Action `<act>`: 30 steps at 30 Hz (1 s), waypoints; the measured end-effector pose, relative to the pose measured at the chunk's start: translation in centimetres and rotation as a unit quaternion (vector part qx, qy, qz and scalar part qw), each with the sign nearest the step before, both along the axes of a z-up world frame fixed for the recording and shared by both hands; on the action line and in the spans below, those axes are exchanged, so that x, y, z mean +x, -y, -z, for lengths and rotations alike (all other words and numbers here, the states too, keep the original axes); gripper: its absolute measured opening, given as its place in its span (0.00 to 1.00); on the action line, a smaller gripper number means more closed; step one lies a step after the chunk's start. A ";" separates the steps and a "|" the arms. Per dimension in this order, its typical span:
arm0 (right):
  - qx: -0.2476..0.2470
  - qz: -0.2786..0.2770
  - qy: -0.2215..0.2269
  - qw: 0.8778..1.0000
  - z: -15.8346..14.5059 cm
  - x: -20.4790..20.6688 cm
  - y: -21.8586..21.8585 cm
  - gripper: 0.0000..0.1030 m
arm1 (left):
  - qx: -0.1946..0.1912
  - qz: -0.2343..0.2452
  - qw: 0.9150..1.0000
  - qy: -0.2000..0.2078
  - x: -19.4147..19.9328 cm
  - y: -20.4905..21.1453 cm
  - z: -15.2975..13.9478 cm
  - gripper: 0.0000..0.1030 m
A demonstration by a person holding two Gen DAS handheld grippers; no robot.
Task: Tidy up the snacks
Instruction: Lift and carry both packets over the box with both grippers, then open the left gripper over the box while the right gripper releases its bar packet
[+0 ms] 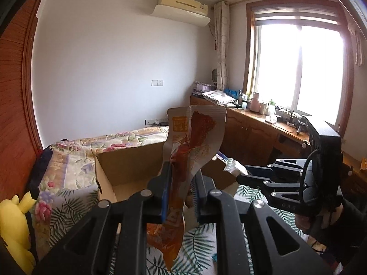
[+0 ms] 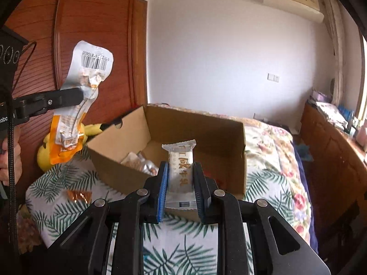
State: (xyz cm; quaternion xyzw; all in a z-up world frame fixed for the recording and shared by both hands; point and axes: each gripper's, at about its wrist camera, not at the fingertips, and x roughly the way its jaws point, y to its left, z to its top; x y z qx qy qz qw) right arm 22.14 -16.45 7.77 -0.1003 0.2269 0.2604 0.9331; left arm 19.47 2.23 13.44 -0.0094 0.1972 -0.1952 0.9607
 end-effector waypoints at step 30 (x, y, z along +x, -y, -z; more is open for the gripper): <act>-0.009 -0.001 -0.023 1.000 2.7 6.9 -1.2 0.19 | 0.022 -0.021 0.998 -0.055 9.1 1.6 4.4 0.14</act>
